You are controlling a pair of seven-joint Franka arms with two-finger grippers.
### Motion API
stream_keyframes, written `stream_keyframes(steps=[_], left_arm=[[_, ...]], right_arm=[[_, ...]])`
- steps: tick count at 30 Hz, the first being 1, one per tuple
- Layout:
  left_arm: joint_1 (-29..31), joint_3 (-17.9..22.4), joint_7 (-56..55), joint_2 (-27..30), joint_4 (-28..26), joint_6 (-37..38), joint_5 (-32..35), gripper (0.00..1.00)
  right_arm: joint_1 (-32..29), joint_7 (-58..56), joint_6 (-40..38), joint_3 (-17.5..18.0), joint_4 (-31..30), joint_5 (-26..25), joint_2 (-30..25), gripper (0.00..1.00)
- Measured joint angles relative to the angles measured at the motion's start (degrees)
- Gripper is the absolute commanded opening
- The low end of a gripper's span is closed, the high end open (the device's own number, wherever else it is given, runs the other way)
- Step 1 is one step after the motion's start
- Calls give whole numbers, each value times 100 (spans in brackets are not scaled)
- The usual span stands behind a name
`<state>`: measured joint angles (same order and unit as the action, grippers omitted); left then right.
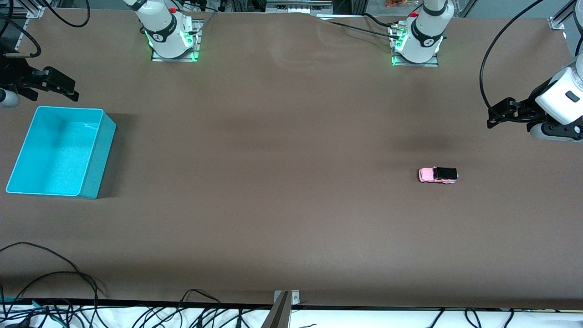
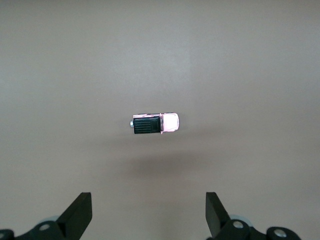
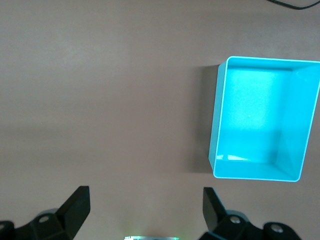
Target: Wind and store pink jeep toy
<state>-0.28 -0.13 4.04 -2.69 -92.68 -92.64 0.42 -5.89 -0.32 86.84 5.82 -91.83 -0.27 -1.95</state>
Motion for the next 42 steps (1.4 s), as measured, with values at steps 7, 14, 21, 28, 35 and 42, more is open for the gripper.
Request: stream_keyframes(steps=[7, 14, 21, 28, 35, 42], left_arm=[[-21, 0, 0, -4, 164, 6, 0, 100], [-66, -4, 0, -7, 275, 41, 0, 100], [-92, -5, 0, -69, 275, 45, 0, 100], [-93, -5, 0, -98, 277, 45, 0, 100], [-93, -5, 0, -99, 283, 45, 0, 100], [-93, -5, 0, -99, 284, 45, 0, 100]], right_arm=[[5, 5, -8, 24, 9, 5, -3, 100], [6, 5, -9, 36, 33, 7, -3, 100], [6, 5, -8, 39, 43, 7, -3, 100], [8, 5, -3, 43, 47, 7, -3, 100], [11, 5, -2, 45, 48, 8, -3, 100], [11, 5, -2, 45, 48, 8, -3, 100]])
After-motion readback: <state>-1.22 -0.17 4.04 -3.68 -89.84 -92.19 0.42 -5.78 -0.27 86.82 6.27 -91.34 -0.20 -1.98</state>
